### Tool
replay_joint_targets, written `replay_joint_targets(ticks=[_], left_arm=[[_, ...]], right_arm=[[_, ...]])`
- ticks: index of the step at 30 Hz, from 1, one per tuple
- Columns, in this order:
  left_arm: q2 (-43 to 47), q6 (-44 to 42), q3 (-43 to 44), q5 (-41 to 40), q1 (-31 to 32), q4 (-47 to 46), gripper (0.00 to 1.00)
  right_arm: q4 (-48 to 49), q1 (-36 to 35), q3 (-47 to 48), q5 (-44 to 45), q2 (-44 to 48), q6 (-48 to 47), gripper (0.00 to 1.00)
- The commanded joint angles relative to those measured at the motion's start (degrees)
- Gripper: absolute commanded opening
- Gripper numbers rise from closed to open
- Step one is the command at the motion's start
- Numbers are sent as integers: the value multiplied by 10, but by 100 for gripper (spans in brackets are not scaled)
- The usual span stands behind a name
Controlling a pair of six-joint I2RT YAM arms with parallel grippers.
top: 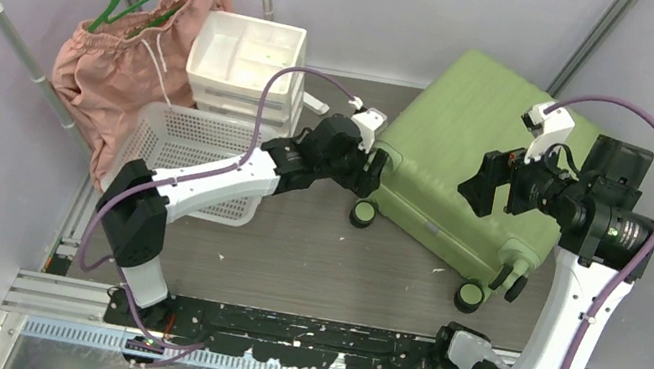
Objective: Open, take out, and arrange the luggage
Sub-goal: Adjust the luggage at the center of the board.
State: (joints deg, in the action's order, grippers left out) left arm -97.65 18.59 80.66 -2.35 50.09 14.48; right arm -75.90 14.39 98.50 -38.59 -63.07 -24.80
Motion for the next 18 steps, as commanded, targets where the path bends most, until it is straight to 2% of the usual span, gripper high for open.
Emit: replay_joint_targets(ticks=[1, 7, 10, 12, 18], left_arm=[[-3, -28, 38, -26, 2, -26, 64], [8, -52, 32, -15, 2, -33, 20], [31, -70, 20, -19, 1, -27, 7], [50, -85, 13, -17, 0, -16, 2], [111, -107, -17, -6, -26, 30, 0]], right_arm=[[4, 3, -1, -31, 13, 11, 100], [-4, 2, -9, -33, 19, 0, 100], [-8, 2, -11, -35, 21, -2, 100], [-10, 2, -13, -40, 22, -1, 100], [-17, 2, -21, -49, 21, -3, 100]])
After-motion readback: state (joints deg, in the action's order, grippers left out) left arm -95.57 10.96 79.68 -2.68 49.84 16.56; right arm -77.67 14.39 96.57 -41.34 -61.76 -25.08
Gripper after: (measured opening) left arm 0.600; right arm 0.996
